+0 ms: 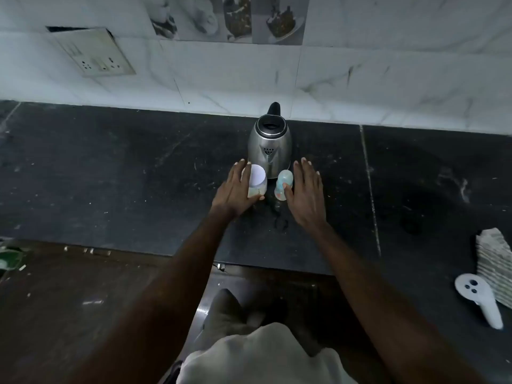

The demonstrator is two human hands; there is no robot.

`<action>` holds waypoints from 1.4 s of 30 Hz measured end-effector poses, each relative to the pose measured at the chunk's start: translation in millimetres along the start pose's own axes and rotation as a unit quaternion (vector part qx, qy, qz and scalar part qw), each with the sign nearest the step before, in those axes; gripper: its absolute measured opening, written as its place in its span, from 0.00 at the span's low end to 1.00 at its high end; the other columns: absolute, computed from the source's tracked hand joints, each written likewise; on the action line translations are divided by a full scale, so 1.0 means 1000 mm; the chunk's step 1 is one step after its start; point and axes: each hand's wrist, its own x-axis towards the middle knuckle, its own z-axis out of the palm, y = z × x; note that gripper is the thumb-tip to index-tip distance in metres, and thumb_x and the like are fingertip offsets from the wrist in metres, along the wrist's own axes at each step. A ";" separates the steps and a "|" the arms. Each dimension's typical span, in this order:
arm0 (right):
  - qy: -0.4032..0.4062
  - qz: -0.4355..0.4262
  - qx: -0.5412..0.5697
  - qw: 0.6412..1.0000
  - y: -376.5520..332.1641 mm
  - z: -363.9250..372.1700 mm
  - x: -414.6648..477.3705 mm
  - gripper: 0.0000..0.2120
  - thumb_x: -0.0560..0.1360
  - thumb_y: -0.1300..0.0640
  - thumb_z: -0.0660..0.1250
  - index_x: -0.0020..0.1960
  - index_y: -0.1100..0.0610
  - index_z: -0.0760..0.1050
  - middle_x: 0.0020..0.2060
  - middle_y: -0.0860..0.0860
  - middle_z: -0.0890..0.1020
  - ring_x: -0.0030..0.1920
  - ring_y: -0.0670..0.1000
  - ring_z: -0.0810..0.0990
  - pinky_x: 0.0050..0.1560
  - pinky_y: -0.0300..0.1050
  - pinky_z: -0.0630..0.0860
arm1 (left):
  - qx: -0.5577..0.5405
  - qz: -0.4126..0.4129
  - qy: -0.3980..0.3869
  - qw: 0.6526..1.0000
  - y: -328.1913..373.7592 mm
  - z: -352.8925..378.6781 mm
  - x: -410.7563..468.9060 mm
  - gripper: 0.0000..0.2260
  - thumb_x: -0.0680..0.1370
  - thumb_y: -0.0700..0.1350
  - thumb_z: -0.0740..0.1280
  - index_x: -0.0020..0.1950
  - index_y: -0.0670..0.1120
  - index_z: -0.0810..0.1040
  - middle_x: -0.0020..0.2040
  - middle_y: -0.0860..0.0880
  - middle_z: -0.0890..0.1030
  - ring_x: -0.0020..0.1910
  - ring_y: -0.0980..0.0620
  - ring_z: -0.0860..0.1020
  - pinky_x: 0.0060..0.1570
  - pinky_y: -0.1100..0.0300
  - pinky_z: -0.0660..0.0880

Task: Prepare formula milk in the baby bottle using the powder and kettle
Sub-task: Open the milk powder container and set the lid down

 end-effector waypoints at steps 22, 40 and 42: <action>-0.071 -0.080 0.150 0.983 -0.035 0.029 -0.015 0.27 0.72 0.66 0.69 0.71 0.60 0.74 0.66 0.54 0.78 0.66 0.54 0.77 0.68 0.47 0.75 | -0.078 -0.037 -0.059 0.995 -0.019 0.002 0.008 0.38 0.71 0.50 0.79 0.76 0.40 0.70 0.73 0.39 0.72 0.69 0.36 0.74 0.65 0.43 0.76; -0.195 0.041 0.220 0.955 -0.037 0.044 -0.074 0.42 0.71 0.51 0.79 0.80 0.52 0.64 0.75 0.50 0.71 0.73 0.52 0.71 0.66 0.49 0.74 | -0.087 0.045 -0.069 0.993 -0.010 0.013 -0.057 0.38 0.74 0.54 0.78 0.80 0.48 0.68 0.77 0.48 0.70 0.75 0.46 0.70 0.63 0.48 0.76; -0.196 0.050 0.231 0.952 -0.038 0.048 -0.076 0.45 0.69 0.52 0.80 0.81 0.53 0.62 0.77 0.50 0.69 0.75 0.51 0.69 0.69 0.50 0.73 | -0.098 0.049 -0.068 0.992 -0.010 0.014 -0.057 0.38 0.73 0.53 0.79 0.80 0.48 0.68 0.76 0.47 0.71 0.74 0.46 0.71 0.64 0.48 0.76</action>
